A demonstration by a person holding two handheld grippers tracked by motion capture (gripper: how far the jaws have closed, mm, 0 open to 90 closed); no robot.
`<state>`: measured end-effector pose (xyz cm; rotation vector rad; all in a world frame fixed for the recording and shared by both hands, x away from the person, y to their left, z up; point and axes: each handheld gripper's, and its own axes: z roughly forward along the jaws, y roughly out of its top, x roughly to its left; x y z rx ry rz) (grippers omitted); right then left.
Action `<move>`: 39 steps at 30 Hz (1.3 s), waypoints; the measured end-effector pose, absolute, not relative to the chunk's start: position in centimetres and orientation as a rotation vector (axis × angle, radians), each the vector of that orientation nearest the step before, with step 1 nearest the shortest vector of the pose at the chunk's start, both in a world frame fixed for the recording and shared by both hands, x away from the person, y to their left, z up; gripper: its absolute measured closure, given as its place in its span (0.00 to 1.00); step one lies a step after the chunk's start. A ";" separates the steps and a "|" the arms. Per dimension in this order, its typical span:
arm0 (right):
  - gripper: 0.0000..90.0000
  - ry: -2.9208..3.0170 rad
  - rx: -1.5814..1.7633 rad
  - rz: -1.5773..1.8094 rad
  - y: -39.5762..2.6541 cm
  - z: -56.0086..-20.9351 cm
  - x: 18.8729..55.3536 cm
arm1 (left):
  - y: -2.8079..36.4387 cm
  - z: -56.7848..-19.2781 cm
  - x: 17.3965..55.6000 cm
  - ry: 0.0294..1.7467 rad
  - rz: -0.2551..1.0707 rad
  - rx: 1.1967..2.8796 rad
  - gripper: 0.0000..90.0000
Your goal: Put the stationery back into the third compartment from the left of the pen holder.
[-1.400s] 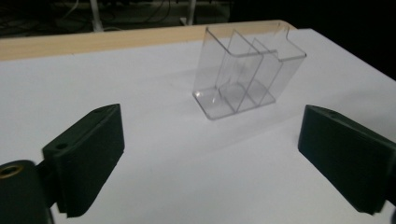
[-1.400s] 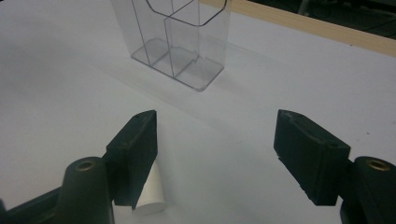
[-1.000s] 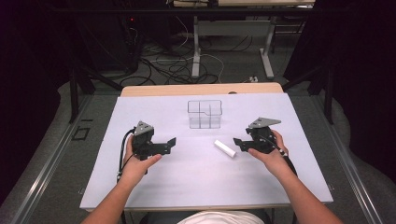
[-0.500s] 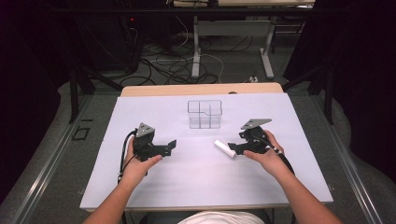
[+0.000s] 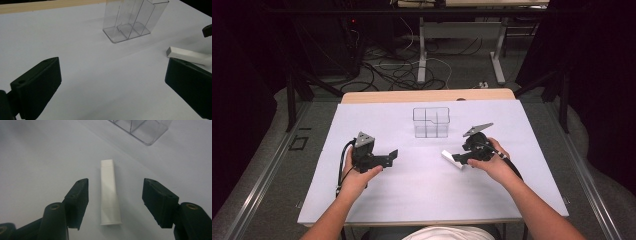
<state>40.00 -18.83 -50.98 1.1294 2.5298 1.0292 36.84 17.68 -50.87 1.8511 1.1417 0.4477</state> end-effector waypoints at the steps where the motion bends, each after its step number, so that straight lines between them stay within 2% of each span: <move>1: 0.42 2.539 1.119 1.017 -18.7 -51.0 40.1 | 17.6 -50.9 36.8 1.150 0.445 1.844 0.00; 17: 0.50 2.569 1.153 0.956 -16.5 -51.5 41.2 | 17.5 -51.1 36.8 1.142 0.452 1.869 0.01; 23: 0.53 2.663 1.158 0.804 -15.9 -51.5 41.8 | 17.6 -51.2 36.9 1.150 0.445 1.866 0.01; 26: 0.53 2.621 1.144 0.871 -15.4 -52.3 42.2 | 17.6 -51.3 36.9 1.148 0.458 1.869 0.01; 28: 0.54 2.695 1.164 0.705 -15.1 -51.6 42.4 | 17.6 -51.3 36.9 1.149 0.457 1.869 0.01; 32: 0.54 2.598 1.147 0.899 -14.2 -52.8 42.6 | 17.7 -51.3 37.0 1.148 0.463 1.873 0.01; 34: 0.54 2.673 1.138 0.786 -14.2 -52.3 42.8 | 17.7 -51.3 37.0 1.149 0.462 1.873 0.01; 39: 0.54 2.666 1.140 0.801 -13.8 -52.5 42.9 | 17.8 -51.4 37.0 1.149 0.467 1.872 0.01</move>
